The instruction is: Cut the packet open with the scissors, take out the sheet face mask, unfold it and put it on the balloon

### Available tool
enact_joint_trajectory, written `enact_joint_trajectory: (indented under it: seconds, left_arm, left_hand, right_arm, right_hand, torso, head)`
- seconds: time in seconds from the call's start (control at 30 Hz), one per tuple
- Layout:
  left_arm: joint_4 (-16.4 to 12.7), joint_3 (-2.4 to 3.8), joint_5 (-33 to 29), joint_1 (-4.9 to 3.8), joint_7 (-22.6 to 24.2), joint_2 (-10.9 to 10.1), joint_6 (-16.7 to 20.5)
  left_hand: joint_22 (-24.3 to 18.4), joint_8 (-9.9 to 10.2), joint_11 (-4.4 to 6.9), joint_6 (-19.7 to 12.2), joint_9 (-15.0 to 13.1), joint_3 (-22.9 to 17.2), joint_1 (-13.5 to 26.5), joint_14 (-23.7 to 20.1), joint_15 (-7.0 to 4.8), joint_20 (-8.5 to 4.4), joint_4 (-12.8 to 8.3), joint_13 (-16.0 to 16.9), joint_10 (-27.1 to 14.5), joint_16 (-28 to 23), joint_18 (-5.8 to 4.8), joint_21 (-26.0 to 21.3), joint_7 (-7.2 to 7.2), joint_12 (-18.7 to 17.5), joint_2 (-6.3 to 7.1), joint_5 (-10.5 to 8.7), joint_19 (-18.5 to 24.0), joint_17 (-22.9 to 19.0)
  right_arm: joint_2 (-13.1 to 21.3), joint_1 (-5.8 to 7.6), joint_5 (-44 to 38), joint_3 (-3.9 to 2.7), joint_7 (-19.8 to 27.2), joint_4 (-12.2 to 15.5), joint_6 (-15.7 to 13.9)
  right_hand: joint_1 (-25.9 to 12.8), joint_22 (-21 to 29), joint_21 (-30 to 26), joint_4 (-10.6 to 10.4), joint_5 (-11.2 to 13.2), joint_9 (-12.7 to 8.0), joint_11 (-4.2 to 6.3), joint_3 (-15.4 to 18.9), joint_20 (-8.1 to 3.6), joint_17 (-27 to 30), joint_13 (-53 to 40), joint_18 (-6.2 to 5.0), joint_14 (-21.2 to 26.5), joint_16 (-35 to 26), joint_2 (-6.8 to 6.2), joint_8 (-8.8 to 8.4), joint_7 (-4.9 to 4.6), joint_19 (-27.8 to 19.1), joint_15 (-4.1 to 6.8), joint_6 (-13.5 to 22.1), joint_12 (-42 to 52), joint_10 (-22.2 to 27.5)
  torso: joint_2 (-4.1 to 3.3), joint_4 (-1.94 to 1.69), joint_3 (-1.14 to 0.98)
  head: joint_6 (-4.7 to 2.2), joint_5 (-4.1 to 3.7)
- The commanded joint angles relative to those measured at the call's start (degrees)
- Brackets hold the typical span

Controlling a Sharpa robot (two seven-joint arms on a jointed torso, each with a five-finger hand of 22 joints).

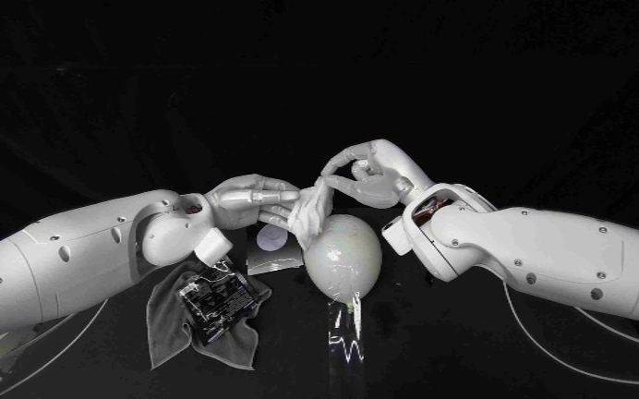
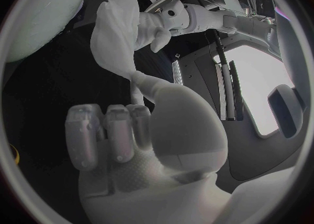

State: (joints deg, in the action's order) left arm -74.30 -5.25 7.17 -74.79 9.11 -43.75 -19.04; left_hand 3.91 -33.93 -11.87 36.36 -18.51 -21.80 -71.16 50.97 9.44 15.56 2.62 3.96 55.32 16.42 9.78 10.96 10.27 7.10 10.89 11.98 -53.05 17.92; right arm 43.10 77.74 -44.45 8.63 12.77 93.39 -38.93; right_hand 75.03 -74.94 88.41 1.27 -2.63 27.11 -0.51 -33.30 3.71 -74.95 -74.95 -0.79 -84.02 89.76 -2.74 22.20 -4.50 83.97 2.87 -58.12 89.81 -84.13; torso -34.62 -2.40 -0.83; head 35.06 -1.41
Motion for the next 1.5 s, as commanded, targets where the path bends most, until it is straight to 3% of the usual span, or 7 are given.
enact_joint_trajectory:
  seconds: [0.03,0.33,0.53,0.9,1.13,1.33,1.5]
  left_arm:
    - [0.1,0.05,0.9,-0.01,-0.5,-0.1,4.7]
    - [0.8,0.07,3.4,-0.01,0.0,-0.7,9.6]
    - [1.2,0.08,5.2,-0.01,1.5,-1.0,11.4]
    - [1.0,0.30,5.2,0.00,9.6,-0.4,13.9]
    - [0.1,0.56,4.3,0.00,15.8,0.5,15.6]
    - [-1.5,0.70,7.1,0.00,16.9,0.8,14.9]
    - [-2.7,0.73,10.1,0.00,15.8,0.7,13.8]
  left_hand:
    - [0.0,-0.9,0.09,0.4,-0.2,1.1,-0.3,0.4,-0.24,-0.04,0.6,-0.1,0.4,-0.2,0.83,-0.4,4.97,0.4,-0.16,-0.10,-0.5,-0.3]
    - [-0.2,-2.9,-0.28,-7.3,0.8,6.7,-2.9,-0.5,0.33,0.43,4.6,-0.2,-1.3,-3.5,0.73,-2.5,5.08,0.2,-0.91,-0.16,0.2,-2.1]
    - [-0.1,-2.7,-0.16,-4.4,2.9,10.8,-6.0,-3.4,0.85,0.99,6.7,-0.2,-2.7,-4.8,0.36,-4.6,2.91,0.8,-1.61,-0.78,2.8,-3.4]
    - [0.0,2.2,0.19,2.3,7.0,12.5,-12.6,-6.7,1.09,1.09,6.3,-0.2,-3.2,-2.5,-1.17,-6.5,3.48,2.6,-2.59,-1.35,5.5,-3.9]
    - [-0.9,8.0,0.42,6.3,10.1,11.6,-15.9,-12.5,1.95,1.14,4.5,-0.3,-4.6,-2.9,-5.03,-8.0,1.77,1.6,-2.74,-6.13,20.8,-5.4]
    - [-1.1,9.6,1.01,7.0,10.7,12.6,-16.2,-13.7,2.40,1.03,3.4,-0.3,-5.2,-3.2,-5.00,-8.3,1.42,1.1,-2.54,-8.95,24.4,-6.1]
    - [-0.9,10.1,-0.35,8.2,10.8,15.4,-13.7,-12.5,2.27,1.14,4.5,-0.2,-3.8,-2.5,-4.31,-7.9,2.34,1.4,-1.99,-9.22,23.3,-6.1]
  right_arm:
    - [0.1,0.03,-3.7,-0.07,0.6,0.2,-0.6]
    - [0.4,0.05,-5.1,-0.07,0.6,0.8,-0.5]
    - [0.4,0.14,-5.3,-0.08,0.7,0.9,-0.4]
    - [0.3,0.41,-5.3,-0.11,0.6,0.6,-0.1]
    - [0.0,0.45,-5.3,-0.11,0.5,0.4,0.2]
    - [-0.3,0.47,-5.3,-0.11,0.2,-0.1,0.4]
    - [-0.5,0.48,-5.3,-0.11,0.1,-0.3,0.4]
  right_hand:
    - [-0.5,-14.6,0.2,0.0,-0.2,6.2,0.38,-0.3,-0.53,-15.1,-15.0,0.44,-6.0,0.2,0.03,1.40,0.09,5.2,0.32,-0.1,0.2,-5.9]
    - [-0.7,-14.6,0.3,0.1,-0.2,6.5,0.40,-0.5,-0.55,-15.1,-15.0,0.48,-6.0,0.2,-0.04,1.64,0.12,5.3,0.33,0.0,0.2,-5.9]
    - [-0.7,-14.6,0.3,0.1,-0.2,6.5,0.40,-0.5,-0.56,-15.1,-15.0,0.47,-6.0,0.2,-0.05,1.66,0.12,5.3,0.33,0.0,0.2,-5.9]
    - [-0.8,-14.7,0.4,0.2,-0.2,6.6,0.41,-0.6,-0.56,-15.1,-15.0,0.49,-6.0,0.2,-0.08,1.78,0.13,5.3,0.34,0.1,0.2,-5.9]
    - [-0.8,-14.7,0.4,0.2,-0.2,6.6,0.41,-0.6,-0.57,-15.1,-15.0,0.49,-6.0,0.2,-0.08,1.79,0.13,5.3,0.34,0.1,0.2,-5.9]
    - [-0.8,-14.7,0.4,0.2,-0.2,6.6,0.41,-0.6,-0.57,-15.1,-15.0,0.49,-6.0,0.2,-0.08,1.79,0.13,5.3,0.34,0.1,0.2,-5.9]
    - [-0.9,-14.7,0.4,0.2,-0.2,6.7,0.41,-0.6,-0.57,-15.1,-15.0,0.49,-6.0,0.2,-0.10,1.87,0.14,5.3,0.34,0.1,0.2,-5.9]
  torso:
    - [-0.03,-0.03,0.00]
    - [-0.03,-0.03,0.01]
    - [0.00,-0.05,0.02]
    - [-0.07,-0.03,0.05]
    - [-0.04,-0.02,0.02]
    - [-0.04,-0.02,-0.02]
    - [-0.03,0.00,-0.03]
  head:
    - [0.00,0.03]
    - [-0.02,0.15]
    - [-0.03,0.21]
    - [-0.18,0.39]
    - [-0.07,0.50]
    - [0.04,0.42]
    - [0.08,0.41]
